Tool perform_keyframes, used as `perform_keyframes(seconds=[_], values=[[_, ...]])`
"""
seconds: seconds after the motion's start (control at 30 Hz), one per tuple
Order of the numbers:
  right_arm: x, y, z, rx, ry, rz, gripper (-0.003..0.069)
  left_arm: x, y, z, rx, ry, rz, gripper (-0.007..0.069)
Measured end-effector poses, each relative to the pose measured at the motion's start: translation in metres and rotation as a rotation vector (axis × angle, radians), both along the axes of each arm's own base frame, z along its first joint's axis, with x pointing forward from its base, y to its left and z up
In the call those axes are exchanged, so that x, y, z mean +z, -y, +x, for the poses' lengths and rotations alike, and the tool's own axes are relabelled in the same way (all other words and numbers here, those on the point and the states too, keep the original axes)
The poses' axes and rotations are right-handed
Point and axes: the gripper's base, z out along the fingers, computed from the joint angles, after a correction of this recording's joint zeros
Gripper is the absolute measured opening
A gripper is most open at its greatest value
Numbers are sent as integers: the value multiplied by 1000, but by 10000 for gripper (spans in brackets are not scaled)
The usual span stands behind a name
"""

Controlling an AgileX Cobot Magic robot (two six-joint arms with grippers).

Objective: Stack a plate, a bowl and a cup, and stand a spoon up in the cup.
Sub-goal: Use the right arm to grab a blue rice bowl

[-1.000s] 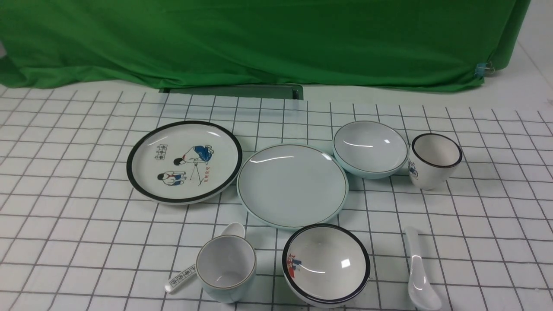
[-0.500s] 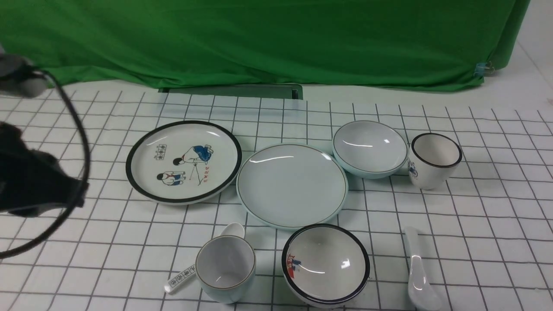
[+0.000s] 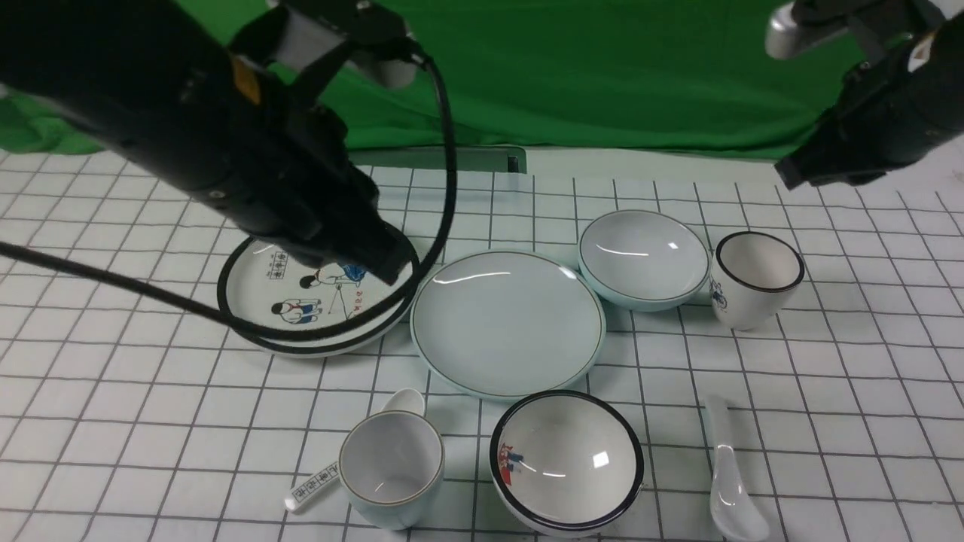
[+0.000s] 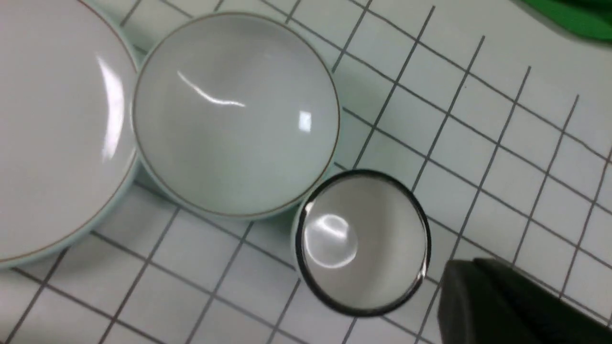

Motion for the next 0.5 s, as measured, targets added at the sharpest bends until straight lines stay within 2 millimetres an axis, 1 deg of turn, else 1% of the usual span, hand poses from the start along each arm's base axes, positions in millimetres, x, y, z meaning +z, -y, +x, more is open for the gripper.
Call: perform_keyframes(seconds=[0.03, 0.07, 0.1, 0.17, 0.23, 0.27, 0.3, 0.33, 0.37, 0.43, 0.5], values=[[3, 0, 1, 0, 9, 2, 18, 0, 0, 0, 0, -1, 1, -10], [-3, -4, 15, 0, -17, -1, 22, -2, 2, 3, -2, -1, 2, -10], [-7, -6, 24, 5, -39, -2, 26, -3, 2, 4, -1, 2, 4, -10], [-18, -13, 41, 20, -86, 8, 43, -5, 3, 6, -1, 0, 14, -10], [-30, -18, 55, 30, -122, 21, 78, -8, 4, 8, -1, -6, 21, -10], [-36, -21, 63, 34, -137, 30, 108, -9, 4, 9, -1, -8, 23, -10], [-44, -24, 72, 35, -147, 40, 162, -9, 4, 9, -1, -10, 26, -10], [-48, -26, 78, 35, -149, 44, 188, -9, 4, 9, -1, -11, 26, -10], [-56, -28, 86, 35, -153, 47, 245, -9, 4, 9, -1, -12, 26, -10], [-64, -30, 94, 35, -156, 46, 330, -9, 4, 9, -1, -12, 27, -10], [-79, -32, 104, 34, -170, 44, 404, -9, 4, 9, -2, -12, 27, -10]])
